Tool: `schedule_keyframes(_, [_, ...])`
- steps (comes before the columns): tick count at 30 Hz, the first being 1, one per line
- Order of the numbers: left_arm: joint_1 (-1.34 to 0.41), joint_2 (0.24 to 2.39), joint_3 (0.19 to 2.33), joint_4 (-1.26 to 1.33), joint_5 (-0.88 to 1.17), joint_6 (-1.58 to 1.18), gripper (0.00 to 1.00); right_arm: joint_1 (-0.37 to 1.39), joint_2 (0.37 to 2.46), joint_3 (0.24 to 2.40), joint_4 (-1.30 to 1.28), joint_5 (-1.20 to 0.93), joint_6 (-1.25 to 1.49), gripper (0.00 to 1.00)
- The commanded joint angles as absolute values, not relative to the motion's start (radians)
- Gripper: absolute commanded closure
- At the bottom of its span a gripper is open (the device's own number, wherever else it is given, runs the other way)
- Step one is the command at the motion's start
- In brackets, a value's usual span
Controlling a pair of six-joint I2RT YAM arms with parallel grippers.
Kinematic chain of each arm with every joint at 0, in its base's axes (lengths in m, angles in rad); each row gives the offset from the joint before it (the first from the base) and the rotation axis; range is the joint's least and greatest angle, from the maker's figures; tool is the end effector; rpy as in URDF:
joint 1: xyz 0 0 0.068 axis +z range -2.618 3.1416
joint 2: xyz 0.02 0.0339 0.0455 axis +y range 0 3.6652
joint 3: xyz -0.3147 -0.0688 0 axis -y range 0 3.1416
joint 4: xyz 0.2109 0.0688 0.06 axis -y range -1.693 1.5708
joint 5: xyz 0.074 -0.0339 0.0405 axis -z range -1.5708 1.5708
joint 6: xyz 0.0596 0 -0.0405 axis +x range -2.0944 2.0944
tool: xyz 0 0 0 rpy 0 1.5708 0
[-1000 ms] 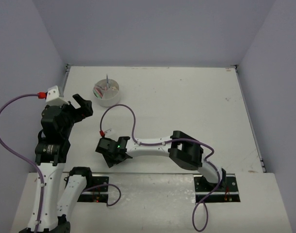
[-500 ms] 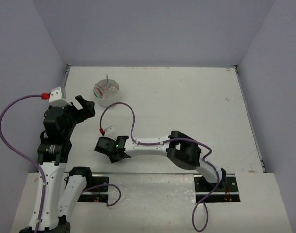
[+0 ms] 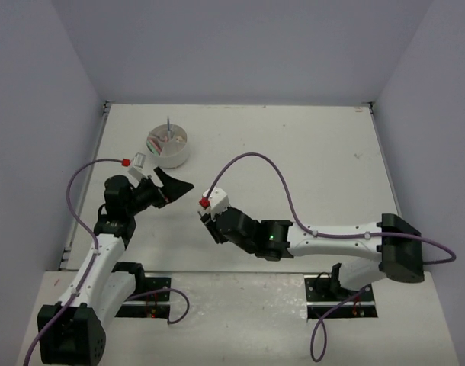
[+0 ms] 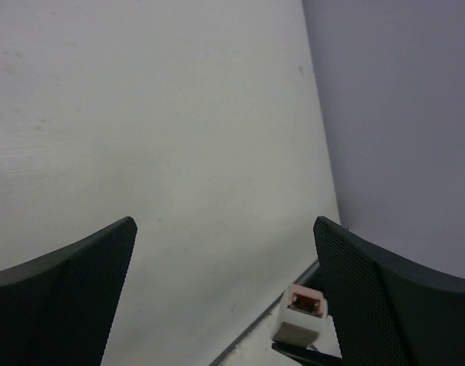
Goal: Sort the stationery into containers
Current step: Pick up the stapler from the center of the board.
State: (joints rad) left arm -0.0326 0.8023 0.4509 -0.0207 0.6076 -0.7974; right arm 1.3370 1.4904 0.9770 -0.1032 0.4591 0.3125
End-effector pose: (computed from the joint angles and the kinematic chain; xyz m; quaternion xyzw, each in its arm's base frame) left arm 0.1333 -0.0384 0.2788 -0.1374 0.7940 -0.4431 0.3930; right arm 0.0979 0.2973 0.3022 -0.3329 0.8052 0.1912 0.4519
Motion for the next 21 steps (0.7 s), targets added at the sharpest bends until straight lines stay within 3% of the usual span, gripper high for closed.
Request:
schedule_keyframes(1, [-0.099, 0.813, 0.408, 0.409, 0.854, -1.001, 0.01, 1.337, 1.385, 0.925, 0.083, 0.543, 0.148, 1.00])
schedule_keyframes(5, [-0.233, 0.831, 0.437, 0.399, 0.788, -0.943, 0.07, 1.332, 1.341, 0.911, 0.117, 0.562, 0.123, 1.00])
schedule_keyframes(10, [-0.296, 0.859, 0.431, 0.418, 0.779, -0.932, 0.23, 1.326, 1.349, 0.950, 0.095, 0.599, 0.120, 1.00])
schedule_keyframes(21, [-0.309, 0.879, 0.450, 0.422, 0.794, -0.911, 0.73, 1.283, 1.315, 0.973, 0.056, 0.561, 0.143, 1.00])
